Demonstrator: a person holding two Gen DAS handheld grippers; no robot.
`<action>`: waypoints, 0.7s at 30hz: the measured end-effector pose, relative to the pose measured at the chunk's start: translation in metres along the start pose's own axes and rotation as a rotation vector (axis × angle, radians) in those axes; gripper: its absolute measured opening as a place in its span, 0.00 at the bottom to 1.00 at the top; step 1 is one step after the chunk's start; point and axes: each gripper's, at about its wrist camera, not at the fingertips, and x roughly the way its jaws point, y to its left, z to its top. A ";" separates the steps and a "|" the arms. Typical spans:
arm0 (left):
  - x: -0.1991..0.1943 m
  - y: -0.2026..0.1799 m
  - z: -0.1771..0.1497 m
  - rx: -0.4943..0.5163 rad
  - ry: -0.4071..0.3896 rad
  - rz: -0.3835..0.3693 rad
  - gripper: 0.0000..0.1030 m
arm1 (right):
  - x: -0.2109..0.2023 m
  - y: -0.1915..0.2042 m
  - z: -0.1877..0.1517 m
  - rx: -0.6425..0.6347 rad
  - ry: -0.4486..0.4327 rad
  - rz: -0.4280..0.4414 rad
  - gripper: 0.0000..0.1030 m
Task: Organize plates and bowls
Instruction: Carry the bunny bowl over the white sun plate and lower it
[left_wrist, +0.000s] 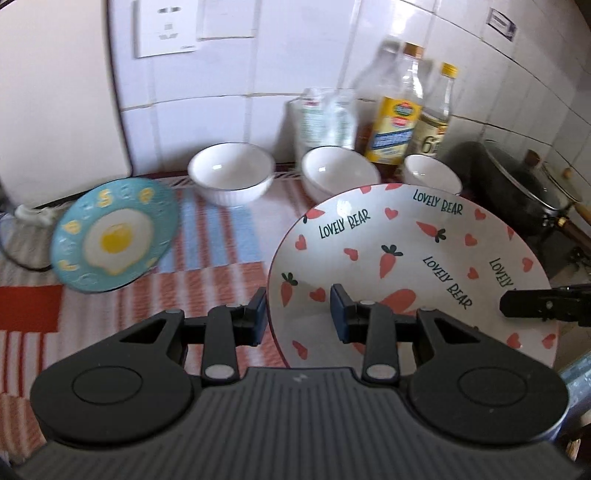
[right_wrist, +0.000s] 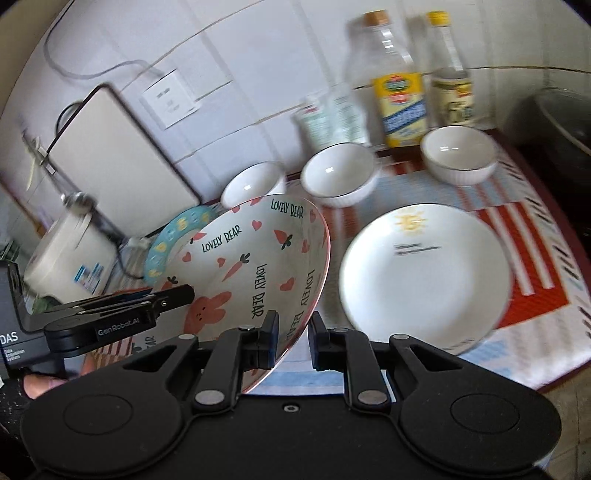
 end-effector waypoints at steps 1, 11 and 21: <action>0.006 -0.007 -0.001 0.011 -0.007 -0.009 0.32 | -0.003 -0.006 0.000 0.010 -0.010 -0.012 0.21; 0.062 -0.055 0.002 0.021 0.036 -0.054 0.32 | 0.001 -0.061 -0.006 0.108 -0.019 -0.103 0.21; 0.103 -0.068 0.002 0.032 0.080 -0.058 0.32 | 0.025 -0.095 0.000 0.139 0.013 -0.133 0.21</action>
